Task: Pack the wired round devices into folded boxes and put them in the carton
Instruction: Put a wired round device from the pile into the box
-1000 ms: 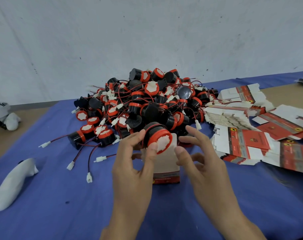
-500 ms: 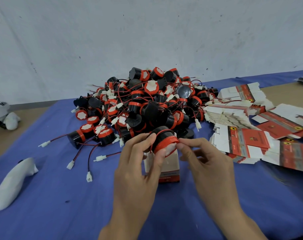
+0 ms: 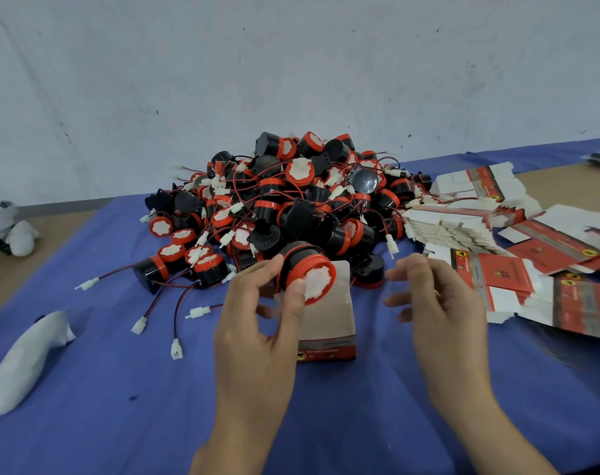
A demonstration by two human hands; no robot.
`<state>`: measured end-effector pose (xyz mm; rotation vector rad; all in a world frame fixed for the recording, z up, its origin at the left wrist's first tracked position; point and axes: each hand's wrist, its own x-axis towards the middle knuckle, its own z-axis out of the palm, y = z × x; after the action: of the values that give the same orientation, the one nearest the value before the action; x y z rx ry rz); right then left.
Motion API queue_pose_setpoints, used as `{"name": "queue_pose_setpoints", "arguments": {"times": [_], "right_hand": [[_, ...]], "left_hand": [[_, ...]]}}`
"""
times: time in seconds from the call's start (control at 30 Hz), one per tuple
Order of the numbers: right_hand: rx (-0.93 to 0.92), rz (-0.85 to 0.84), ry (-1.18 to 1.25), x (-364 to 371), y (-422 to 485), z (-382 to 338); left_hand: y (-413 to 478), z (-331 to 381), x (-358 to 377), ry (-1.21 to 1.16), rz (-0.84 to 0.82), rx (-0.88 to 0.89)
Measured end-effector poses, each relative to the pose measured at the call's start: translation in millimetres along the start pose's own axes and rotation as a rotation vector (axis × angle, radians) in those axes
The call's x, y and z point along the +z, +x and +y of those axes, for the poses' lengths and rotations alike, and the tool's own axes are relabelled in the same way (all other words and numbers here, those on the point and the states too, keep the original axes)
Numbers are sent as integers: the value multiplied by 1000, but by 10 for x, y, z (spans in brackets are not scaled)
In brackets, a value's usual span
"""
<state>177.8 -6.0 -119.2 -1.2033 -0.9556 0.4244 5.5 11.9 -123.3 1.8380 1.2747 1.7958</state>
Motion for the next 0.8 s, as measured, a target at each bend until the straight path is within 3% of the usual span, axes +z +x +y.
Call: {"name": "queue_pose_setpoints", "arguments": {"times": [0.1, 0.2, 0.3, 0.4, 0.53, 0.8], "right_hand": [[161, -57, -62, -51, 92, 88], [270, -329, -120, -64, 140, 158], [232, -630, -209, -41, 123, 241], [173, -817, -364, 30, 85, 306], [32, -791, -604, 76, 59, 411], [-241, -662, -680, 116, 23, 395]], "left_hand": [[13, -12, 0, -28, 33, -53], [28, -27, 6, -53, 51, -101], [28, -49, 9, -61, 30, -129], [24, -42, 3, -18, -7, -131], [7, -12, -26, 71, -64, -92], [-23, -38, -69, 133, -152, -144]]}}
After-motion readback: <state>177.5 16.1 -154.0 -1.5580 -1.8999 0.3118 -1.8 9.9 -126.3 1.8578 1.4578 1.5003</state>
